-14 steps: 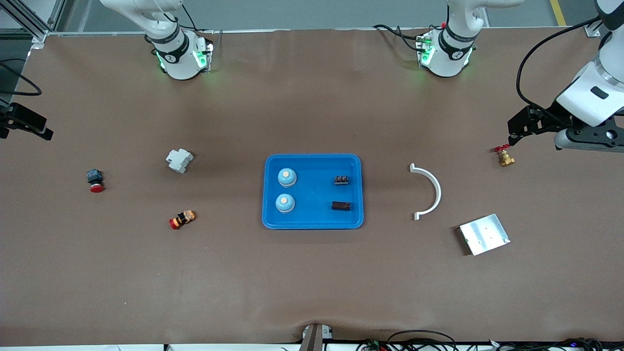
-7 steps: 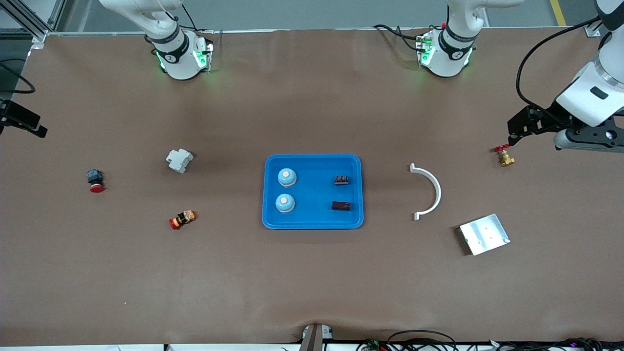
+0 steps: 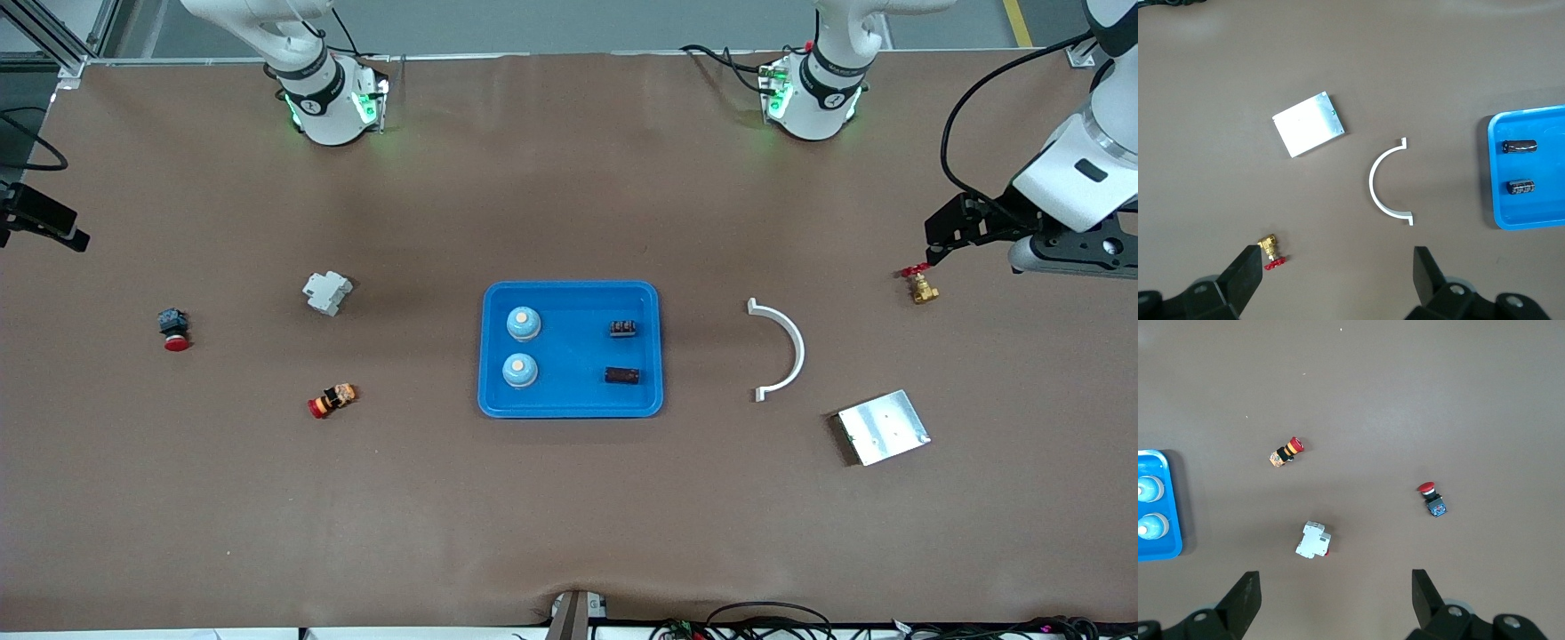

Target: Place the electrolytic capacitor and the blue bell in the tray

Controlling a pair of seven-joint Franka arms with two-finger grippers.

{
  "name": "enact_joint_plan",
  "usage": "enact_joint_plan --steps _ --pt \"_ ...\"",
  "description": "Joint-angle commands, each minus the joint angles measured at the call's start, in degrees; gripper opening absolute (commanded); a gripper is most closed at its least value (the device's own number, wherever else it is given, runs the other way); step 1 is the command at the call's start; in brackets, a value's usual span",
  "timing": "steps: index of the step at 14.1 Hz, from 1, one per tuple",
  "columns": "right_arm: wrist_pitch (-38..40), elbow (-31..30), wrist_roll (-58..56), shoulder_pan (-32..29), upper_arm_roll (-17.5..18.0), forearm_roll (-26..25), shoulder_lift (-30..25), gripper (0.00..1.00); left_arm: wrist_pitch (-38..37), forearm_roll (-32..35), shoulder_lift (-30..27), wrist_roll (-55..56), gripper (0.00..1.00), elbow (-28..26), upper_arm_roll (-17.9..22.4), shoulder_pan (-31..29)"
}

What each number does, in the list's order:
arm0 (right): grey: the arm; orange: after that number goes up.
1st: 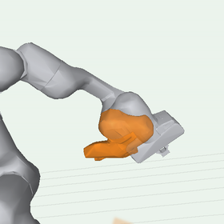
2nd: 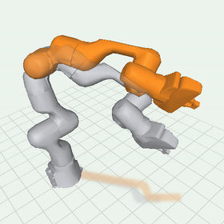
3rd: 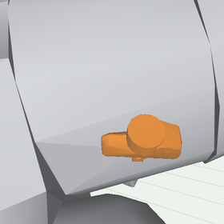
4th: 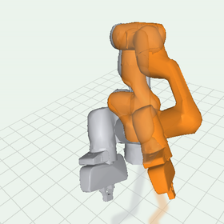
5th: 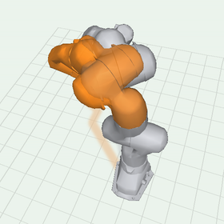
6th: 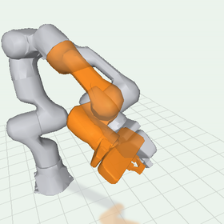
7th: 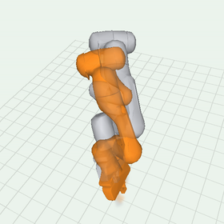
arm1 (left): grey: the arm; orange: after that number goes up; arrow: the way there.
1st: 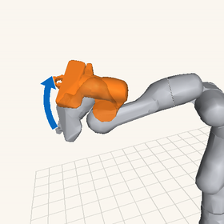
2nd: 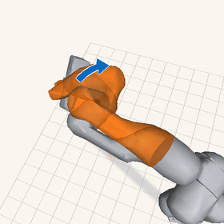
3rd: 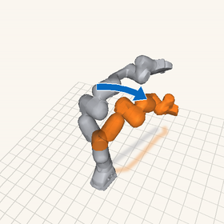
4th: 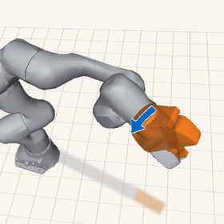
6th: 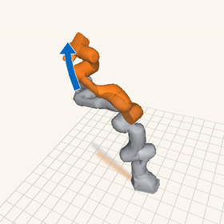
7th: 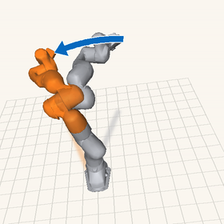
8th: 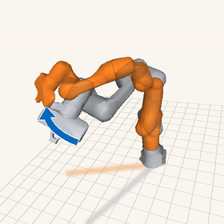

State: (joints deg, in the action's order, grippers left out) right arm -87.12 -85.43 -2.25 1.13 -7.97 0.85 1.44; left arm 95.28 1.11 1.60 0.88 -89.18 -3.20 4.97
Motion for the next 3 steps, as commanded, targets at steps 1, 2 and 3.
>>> enact_joint_plan --steps 1,2,3 --pt "-0.2 -1.4 0.0 0.7 -0.7 0.2 -1.4 1.0 -0.5 -0.9 -0.4 -0.2 1.0 0.1 0.3 0.1" --pt "0.0 -1.4 0.0 0.5 -0.7 0.1 -1.4 1.0 -0.5 -0.9 -0.4 -0.2 1.0 0.1 0.3 0.1" --pt "0.0 -1.5 -0.1 0.3 -0.7 0.1 -1.5 1.0 -0.5 -0.9 -0.4 -0.2 1.0 0.1 0.3 0.1"
